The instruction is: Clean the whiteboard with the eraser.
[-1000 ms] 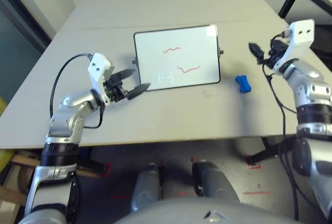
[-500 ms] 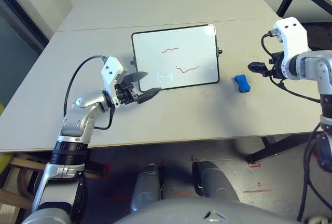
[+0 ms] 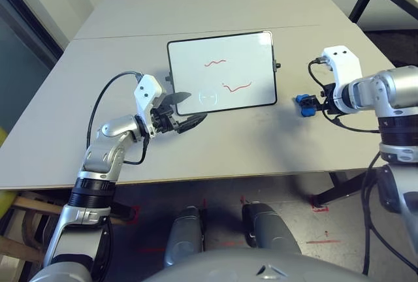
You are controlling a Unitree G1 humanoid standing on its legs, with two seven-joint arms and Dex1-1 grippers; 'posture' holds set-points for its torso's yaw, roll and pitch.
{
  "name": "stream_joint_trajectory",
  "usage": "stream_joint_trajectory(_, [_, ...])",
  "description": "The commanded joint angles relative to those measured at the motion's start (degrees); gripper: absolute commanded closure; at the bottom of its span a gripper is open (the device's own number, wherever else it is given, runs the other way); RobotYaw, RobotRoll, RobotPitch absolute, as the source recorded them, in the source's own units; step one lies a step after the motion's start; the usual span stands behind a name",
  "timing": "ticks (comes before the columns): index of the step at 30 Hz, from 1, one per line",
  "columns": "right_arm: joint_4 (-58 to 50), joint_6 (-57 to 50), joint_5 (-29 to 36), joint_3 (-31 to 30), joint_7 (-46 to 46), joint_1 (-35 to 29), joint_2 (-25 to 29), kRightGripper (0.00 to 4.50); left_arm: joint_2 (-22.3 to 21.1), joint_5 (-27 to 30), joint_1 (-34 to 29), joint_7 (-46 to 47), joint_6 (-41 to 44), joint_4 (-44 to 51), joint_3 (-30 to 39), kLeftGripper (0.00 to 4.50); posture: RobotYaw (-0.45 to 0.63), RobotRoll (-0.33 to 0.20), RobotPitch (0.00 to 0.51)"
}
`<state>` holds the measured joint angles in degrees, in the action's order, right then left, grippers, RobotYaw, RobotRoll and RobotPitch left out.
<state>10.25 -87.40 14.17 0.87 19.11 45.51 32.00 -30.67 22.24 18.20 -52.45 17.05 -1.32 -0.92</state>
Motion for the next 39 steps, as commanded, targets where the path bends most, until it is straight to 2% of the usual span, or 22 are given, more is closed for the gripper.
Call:
stream_joint_trajectory(1, [3.1,1.6,-1.0,1.4,-1.3,1.2,-0.9,0.04,-0.8,-1.0,-0.3,0.1,-0.5,-1.3,0.7,0.00,-0.12,0.000,0.044])
stream_joint_trajectory(18, [16.5,11.0,-3.0,0.4,-1.7,5.3,-2.4,0.04,-1.3,-1.0,0.2,0.5,0.2,-0.5,0.9,0.00,-0.10,0.000,0.060])
stream_joint_trajectory(39, [20.0,10.9,-4.2,-2.2,-0.2,4.5,-3.7,0.04,-0.6,-0.8,0.0,2.6,1.2,1.0,0.6,0.00,-0.08,0.000,0.079])
